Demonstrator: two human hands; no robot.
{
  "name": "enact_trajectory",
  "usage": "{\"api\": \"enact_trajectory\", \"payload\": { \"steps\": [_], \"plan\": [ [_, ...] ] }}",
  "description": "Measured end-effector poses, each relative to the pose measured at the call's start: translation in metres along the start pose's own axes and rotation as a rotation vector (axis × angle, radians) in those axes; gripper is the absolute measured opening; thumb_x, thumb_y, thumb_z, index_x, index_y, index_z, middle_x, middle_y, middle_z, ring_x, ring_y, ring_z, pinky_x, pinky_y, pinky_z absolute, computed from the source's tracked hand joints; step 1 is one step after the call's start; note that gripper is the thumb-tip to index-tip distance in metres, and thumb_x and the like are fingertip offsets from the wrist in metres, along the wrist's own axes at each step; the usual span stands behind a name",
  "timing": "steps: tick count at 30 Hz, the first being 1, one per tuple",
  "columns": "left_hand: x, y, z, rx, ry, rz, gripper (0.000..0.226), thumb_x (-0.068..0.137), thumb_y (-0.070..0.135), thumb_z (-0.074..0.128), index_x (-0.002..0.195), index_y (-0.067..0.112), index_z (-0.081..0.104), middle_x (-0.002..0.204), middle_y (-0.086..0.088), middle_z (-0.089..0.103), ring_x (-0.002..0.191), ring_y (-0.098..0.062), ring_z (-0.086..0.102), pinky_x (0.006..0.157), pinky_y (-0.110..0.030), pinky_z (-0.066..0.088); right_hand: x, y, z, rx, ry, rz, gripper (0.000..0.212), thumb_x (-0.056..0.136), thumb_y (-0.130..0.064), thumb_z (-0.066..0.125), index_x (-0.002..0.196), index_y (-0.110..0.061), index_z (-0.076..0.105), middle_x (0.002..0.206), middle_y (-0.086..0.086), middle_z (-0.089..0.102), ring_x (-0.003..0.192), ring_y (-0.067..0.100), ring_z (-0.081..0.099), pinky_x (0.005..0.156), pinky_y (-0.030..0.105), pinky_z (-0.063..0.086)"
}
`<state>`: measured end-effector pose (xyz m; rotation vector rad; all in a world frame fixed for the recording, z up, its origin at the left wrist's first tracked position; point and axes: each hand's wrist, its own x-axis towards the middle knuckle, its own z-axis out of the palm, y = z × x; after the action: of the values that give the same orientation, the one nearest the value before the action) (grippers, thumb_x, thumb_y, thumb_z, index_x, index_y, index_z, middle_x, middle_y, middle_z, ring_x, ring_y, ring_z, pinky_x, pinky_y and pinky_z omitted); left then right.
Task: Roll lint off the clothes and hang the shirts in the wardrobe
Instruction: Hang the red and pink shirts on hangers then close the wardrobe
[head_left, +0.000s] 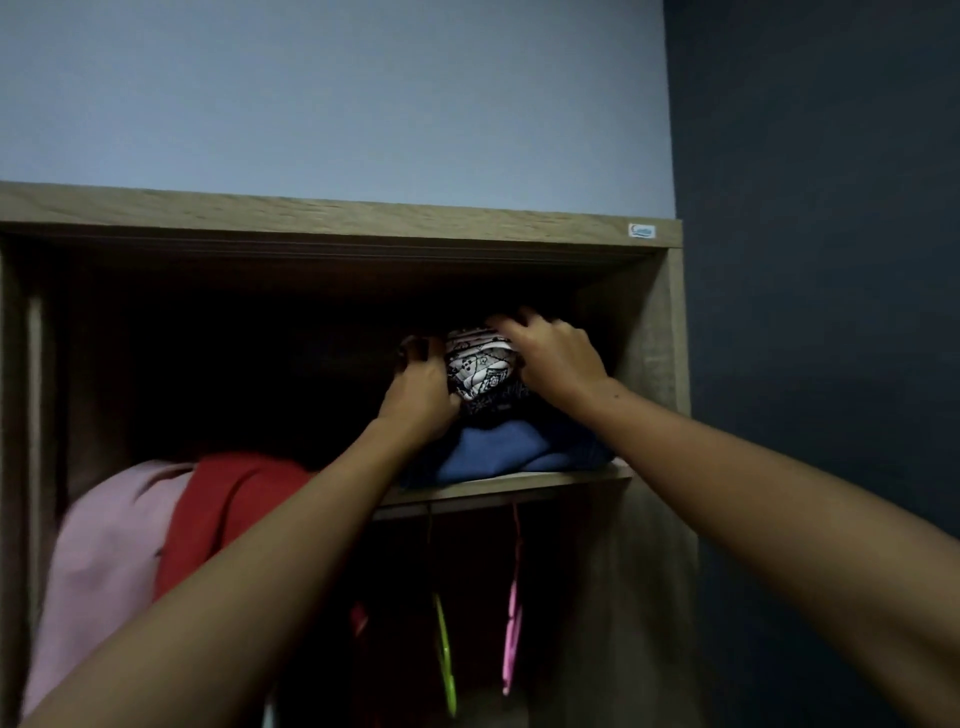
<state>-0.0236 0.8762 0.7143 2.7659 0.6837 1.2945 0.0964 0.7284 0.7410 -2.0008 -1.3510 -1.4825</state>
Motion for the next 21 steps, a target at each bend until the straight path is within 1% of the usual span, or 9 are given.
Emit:
{"api": "enact_trajectory", "payload": {
  "steps": [2, 3, 6, 8, 11, 13, 15, 19, 21],
  "plan": [
    [0.005, 0.012, 0.013, 0.027, -0.055, 0.034, 0.075, 0.091, 0.024, 0.06, 0.154, 0.012, 0.02, 0.151, -0.028, 0.035, 0.131, -0.053, 0.045, 0.101, -0.055, 0.045, -0.016, 0.015, 0.012, -0.027, -0.005, 0.056, 0.057, 0.09, -0.017, 0.047, 0.144, -0.034, 0.045, 0.131, 0.012, 0.058, 0.1, 0.043, 0.064, 0.076, 0.049, 0.054],
    [0.005, 0.016, 0.02, 0.061, -0.085, 0.041, 0.07, 0.094, 0.025, 0.055, 0.154, 0.012, 0.022, 0.151, -0.027, 0.035, 0.132, -0.052, 0.043, 0.102, -0.056, 0.044, -0.023, 0.021, 0.02, -0.022, -0.049, 0.086, 0.058, 0.091, -0.019, 0.044, 0.146, -0.035, 0.042, 0.133, 0.012, 0.056, 0.104, 0.042, 0.062, 0.08, 0.048, 0.052],
    [0.003, 0.018, 0.035, 0.146, -0.175, 0.046, 0.05, 0.099, 0.028, 0.043, 0.146, 0.011, 0.035, 0.148, -0.025, 0.042, 0.131, -0.048, 0.045, 0.105, -0.058, 0.043, -0.039, 0.035, 0.039, 0.191, -0.346, 0.163, 0.07, 0.09, -0.027, 0.056, 0.153, -0.038, 0.028, 0.139, 0.016, 0.054, 0.122, 0.041, 0.055, 0.099, 0.049, 0.049],
    [0.002, 0.017, 0.037, 0.099, -0.192, 0.031, 0.043, 0.102, 0.031, 0.039, 0.14, 0.011, 0.043, 0.144, -0.025, 0.048, 0.127, -0.047, 0.05, 0.103, -0.053, 0.045, -0.041, 0.042, 0.037, 0.359, -0.436, 0.188, 0.08, 0.087, -0.042, 0.057, 0.156, -0.044, 0.016, 0.147, 0.019, 0.049, 0.132, 0.043, 0.047, 0.11, 0.049, 0.041],
    [0.004, 0.014, 0.033, 0.055, -0.188, 0.007, 0.04, 0.104, 0.03, 0.036, 0.135, 0.007, 0.048, 0.139, -0.026, 0.054, 0.123, -0.045, 0.055, 0.099, -0.047, 0.045, -0.037, 0.04, 0.03, 0.427, -0.472, 0.197, 0.074, 0.089, -0.06, 0.044, 0.154, -0.053, 0.007, 0.157, 0.019, 0.037, 0.141, 0.043, 0.036, 0.115, 0.055, 0.032],
    [0.006, 0.01, 0.031, 0.042, -0.221, -0.011, 0.041, 0.105, 0.028, 0.035, 0.137, 0.007, 0.047, 0.142, -0.026, 0.054, 0.125, -0.044, 0.055, 0.101, -0.045, 0.045, -0.033, 0.033, 0.023, 0.5, -0.379, 0.184, 0.068, 0.09, -0.065, 0.036, 0.152, -0.056, 0.009, 0.159, 0.014, 0.035, 0.144, 0.038, 0.034, 0.115, 0.058, 0.031],
    [0.008, 0.003, 0.03, 0.015, -0.257, -0.01, 0.044, 0.105, 0.025, 0.036, 0.147, 0.011, 0.042, 0.15, -0.024, 0.048, 0.132, -0.042, 0.051, 0.108, -0.044, 0.043, -0.032, 0.024, 0.019, 0.526, -0.312, 0.178, 0.061, 0.093, -0.069, 0.028, 0.151, -0.055, 0.015, 0.16, 0.008, 0.035, 0.144, 0.034, 0.035, 0.115, 0.059, 0.03],
    [0.003, -0.004, 0.021, 0.008, -0.299, 0.024, 0.05, 0.106, 0.019, 0.04, 0.156, 0.017, 0.034, 0.16, -0.015, 0.039, 0.142, -0.037, 0.042, 0.118, -0.039, 0.033, -0.045, 0.005, 0.037, 0.224, -0.492, 0.09, 0.05, 0.102, -0.058, 0.023, 0.148, -0.045, 0.036, 0.161, -0.005, 0.034, 0.144, 0.029, 0.033, 0.113, 0.065, 0.022],
    [-0.001, -0.006, 0.014, 0.015, -0.313, 0.018, 0.049, 0.106, 0.022, 0.042, 0.155, 0.017, 0.037, 0.157, -0.015, 0.043, 0.14, -0.036, 0.045, 0.115, -0.038, 0.035, -0.044, 0.002, 0.04, 0.211, -0.511, 0.101, 0.049, 0.101, -0.056, 0.025, 0.146, -0.043, 0.04, 0.16, -0.006, 0.035, 0.143, 0.029, 0.034, 0.112, 0.068, 0.021]
  ]
}}
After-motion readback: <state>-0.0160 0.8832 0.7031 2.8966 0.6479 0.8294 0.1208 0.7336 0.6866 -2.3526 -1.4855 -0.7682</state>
